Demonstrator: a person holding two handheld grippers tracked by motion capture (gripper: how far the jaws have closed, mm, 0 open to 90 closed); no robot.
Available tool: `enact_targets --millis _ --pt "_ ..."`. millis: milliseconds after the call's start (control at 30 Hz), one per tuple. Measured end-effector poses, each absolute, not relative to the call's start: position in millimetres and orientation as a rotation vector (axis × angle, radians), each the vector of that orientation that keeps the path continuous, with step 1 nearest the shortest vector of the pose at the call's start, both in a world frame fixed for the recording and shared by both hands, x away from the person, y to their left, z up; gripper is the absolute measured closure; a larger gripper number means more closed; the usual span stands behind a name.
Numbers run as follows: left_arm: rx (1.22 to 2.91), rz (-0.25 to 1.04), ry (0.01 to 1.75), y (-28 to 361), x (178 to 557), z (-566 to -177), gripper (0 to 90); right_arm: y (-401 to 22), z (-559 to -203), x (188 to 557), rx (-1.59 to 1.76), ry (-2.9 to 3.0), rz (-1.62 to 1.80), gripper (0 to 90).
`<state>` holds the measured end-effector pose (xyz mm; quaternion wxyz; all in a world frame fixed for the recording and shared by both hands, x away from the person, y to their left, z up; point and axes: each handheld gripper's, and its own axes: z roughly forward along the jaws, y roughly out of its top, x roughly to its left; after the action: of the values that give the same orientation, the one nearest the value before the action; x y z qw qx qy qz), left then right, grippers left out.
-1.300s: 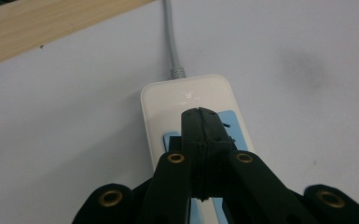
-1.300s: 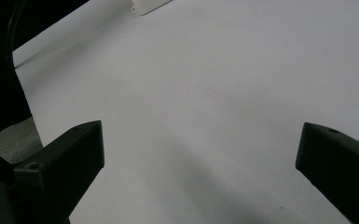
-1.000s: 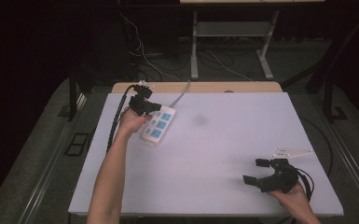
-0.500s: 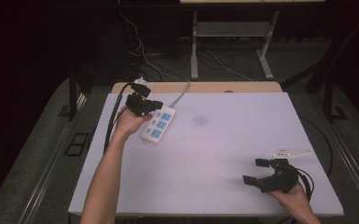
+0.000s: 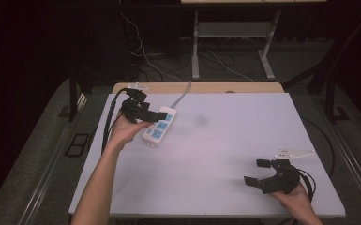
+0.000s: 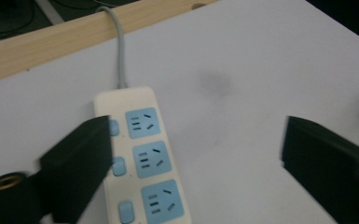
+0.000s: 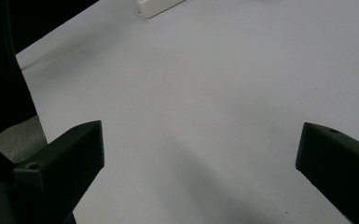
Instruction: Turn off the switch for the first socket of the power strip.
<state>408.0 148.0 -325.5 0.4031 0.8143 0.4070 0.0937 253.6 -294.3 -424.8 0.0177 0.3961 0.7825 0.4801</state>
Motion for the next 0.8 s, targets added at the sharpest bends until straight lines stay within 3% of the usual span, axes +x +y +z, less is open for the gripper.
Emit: enact_targets --millis 33,800 --pt "2.067 0.234 1.020 148.3 405.8 -324.6 0.0 -294.2 -424.7 253.5 1.231 2.431 1.492 0.8" --pt "1.925 0.275 0.914 163.8 333.6 -328.5 0.0 -293.5 -424.3 252.7 1.221 2.428 1.494 0.9"
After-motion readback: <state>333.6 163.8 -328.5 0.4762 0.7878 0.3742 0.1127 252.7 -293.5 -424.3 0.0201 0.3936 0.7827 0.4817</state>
